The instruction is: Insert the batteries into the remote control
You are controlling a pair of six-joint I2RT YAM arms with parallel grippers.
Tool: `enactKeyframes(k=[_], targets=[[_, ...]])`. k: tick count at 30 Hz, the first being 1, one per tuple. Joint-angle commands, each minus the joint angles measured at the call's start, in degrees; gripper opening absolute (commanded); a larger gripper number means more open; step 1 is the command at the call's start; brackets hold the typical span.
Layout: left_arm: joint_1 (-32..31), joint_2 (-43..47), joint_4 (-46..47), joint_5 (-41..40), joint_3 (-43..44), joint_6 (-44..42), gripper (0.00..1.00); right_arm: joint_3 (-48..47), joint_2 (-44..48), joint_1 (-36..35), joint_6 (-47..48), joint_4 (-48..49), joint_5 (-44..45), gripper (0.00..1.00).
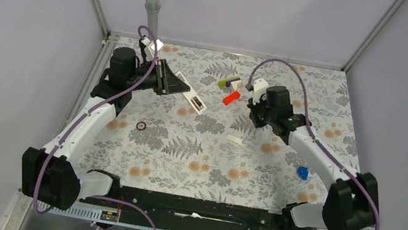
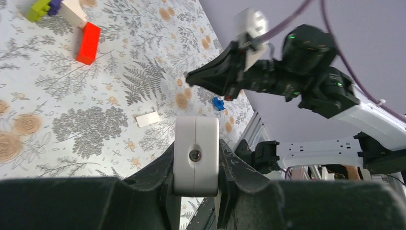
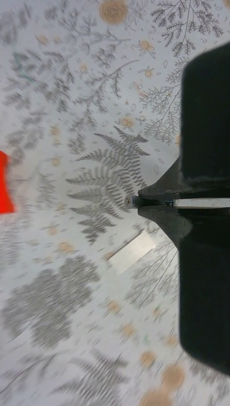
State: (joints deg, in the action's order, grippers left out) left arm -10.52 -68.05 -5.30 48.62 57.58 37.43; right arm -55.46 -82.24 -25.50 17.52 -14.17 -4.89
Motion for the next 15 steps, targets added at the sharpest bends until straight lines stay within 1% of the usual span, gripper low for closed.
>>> enactKeyframes(k=[1,5,8,10,12,15], targets=[[-2.4,-2.3,6.6,1.2,3.5,2.7,0.00,-3.6,8.4,-0.3,-16.1,6.8,-2.2,0.00],[-4.7,-4.2,6.6,0.6,5.5,3.0,0.00,-5.5,14.3,-1.2,-22.0,10.8,-8.5,0.00],[-5.2,-5.2,7.0,1.2,6.4,3.3,0.00,-8.8,15.8,-2.5,-25.0,11.7,-15.0,0.00],[-5.2,-5.6,9.5,3.5,6.5,4.4,0.00,-10.9,15.9,-4.9,-25.7,11.9,-17.3,0.00],[-5.2,-5.6,11.8,5.8,6.3,6.0,0.00,-12.7,15.4,-8.0,-25.7,11.6,-17.2,0.00],[-5.1,-5.1,12.2,6.2,6.2,7.6,0.00,-14.6,14.3,-12.2,-26.3,11.6,-16.5,0.00]])
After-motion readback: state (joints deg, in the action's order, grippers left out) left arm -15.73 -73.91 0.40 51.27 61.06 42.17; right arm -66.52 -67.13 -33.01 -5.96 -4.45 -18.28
